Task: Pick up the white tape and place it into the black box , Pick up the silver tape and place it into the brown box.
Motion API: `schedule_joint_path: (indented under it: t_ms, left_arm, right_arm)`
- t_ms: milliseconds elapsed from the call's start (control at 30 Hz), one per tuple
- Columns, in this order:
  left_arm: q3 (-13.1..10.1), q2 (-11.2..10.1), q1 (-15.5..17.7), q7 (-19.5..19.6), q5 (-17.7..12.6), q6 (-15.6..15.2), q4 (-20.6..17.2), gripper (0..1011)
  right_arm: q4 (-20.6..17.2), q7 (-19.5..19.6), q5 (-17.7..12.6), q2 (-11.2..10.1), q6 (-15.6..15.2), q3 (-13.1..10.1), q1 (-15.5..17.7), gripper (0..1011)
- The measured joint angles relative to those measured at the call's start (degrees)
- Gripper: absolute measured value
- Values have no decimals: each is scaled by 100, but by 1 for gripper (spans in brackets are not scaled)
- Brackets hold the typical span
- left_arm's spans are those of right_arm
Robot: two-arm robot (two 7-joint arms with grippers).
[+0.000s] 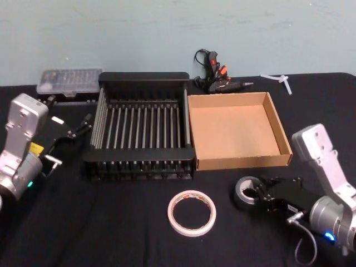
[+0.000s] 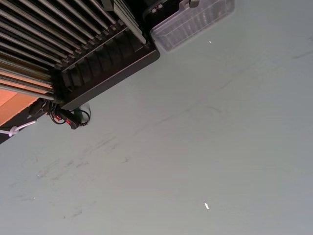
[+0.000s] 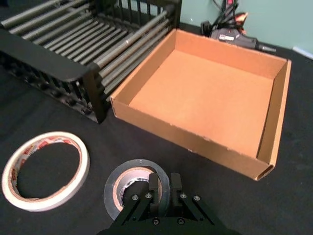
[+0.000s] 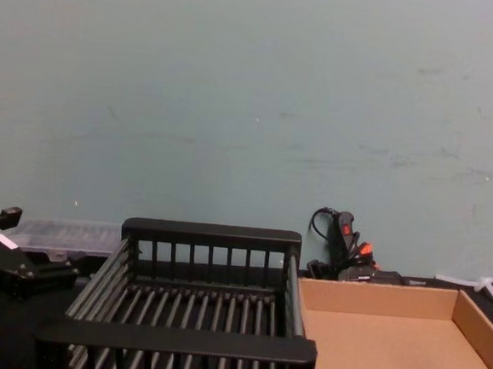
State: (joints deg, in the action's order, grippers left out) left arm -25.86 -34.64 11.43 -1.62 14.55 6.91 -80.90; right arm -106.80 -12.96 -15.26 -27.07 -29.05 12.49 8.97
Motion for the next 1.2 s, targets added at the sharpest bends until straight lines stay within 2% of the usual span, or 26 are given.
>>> schedule_joint_path:
  t_ms: [267, 500, 667, 833, 900, 1033, 1200]
  left_arm:
    - [0, 0, 0, 0, 0, 0, 0, 1001]
    - [0, 0, 0, 0, 0, 0, 0, 1001]
    - [0, 0, 0, 0, 0, 0, 0, 1001]
    - [0, 0, 0, 0, 0, 0, 0, 1001]
    - [0, 0, 0, 0, 0, 0, 0, 1001]
    - [0, 0, 0, 0, 0, 0, 0, 1001]
    - [0, 0, 0, 0, 0, 0, 0, 1001]
  right_arm:
    - [-130, -103, 48, 41, 91, -139, -47, 150]
    - [-53, -153, 125, 99, 188, -200, -322, 150]
    - [141, -186, 206, 169, 268, -204, -652, 150]
    - [387, -203, 284, 241, 322, -166, -958, 150]
    - [682, -209, 369, 334, 374, -112, -1279, 150]
    - [947, -214, 434, 425, 425, -66, -1540, 150]
    - [1521, -248, 556, 602, 529, 44, -2021, 150]
